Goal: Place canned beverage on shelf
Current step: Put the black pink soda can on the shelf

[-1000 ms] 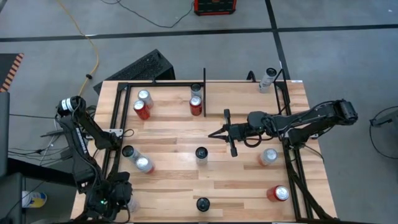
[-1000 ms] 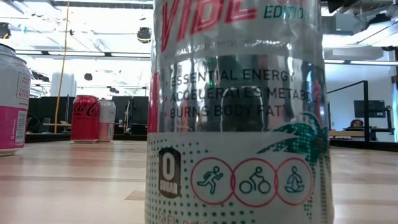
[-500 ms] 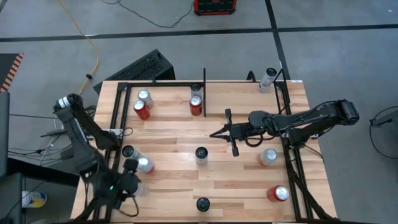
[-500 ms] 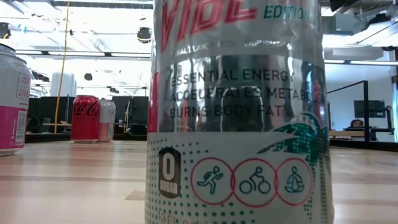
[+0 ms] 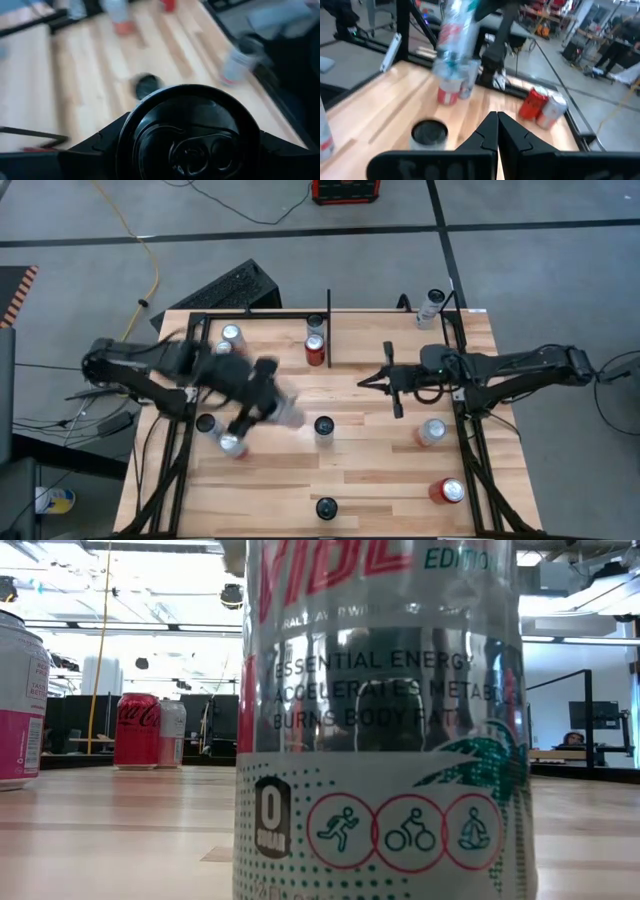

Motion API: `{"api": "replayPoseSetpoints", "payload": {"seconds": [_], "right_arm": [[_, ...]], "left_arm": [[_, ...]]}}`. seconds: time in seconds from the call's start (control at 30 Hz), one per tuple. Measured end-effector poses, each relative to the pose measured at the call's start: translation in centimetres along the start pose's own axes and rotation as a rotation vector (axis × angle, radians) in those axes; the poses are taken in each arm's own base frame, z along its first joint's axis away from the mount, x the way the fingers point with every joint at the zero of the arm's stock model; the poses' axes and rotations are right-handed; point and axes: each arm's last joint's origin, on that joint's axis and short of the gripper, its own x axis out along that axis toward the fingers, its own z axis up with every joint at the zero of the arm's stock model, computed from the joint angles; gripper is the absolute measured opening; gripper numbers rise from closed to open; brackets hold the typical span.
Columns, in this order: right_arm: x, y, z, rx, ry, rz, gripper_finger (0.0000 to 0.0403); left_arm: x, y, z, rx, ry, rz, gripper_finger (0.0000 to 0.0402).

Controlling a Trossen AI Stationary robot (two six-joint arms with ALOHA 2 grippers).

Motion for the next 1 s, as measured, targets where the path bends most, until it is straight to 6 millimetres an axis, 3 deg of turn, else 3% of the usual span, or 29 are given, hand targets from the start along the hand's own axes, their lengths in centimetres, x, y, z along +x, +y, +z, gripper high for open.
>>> {"api": "replayPoseSetpoints", "payload": {"seconds": [0.27,0.47,0.67,1.0], "right_arm": [[-1.9,-1.4,-1.4,0.025,0.058,-0.070,0.0027],[-3.4,-1.7,-3.0,0.055,0.086,-0.118,0.0027],[-4.1,-1.1,-5.1,0.073,0.111,-0.124,0.0027],[-4.0,-0.5,-6.9,0.098,0.112,-0.122,0.0027]], "left_arm": [[4.5,11.5,1.9,-0.007,0.038,0.046,0.0237],[9.9,17.4,0.6,-0.080,0.111,-0.035,0.0237],[15.9,19.4,-3.0,-0.128,0.254,-0.120,0.0237],[20.1,19.4,-5.2,-0.137,0.348,-0.157,0.0237]]}}
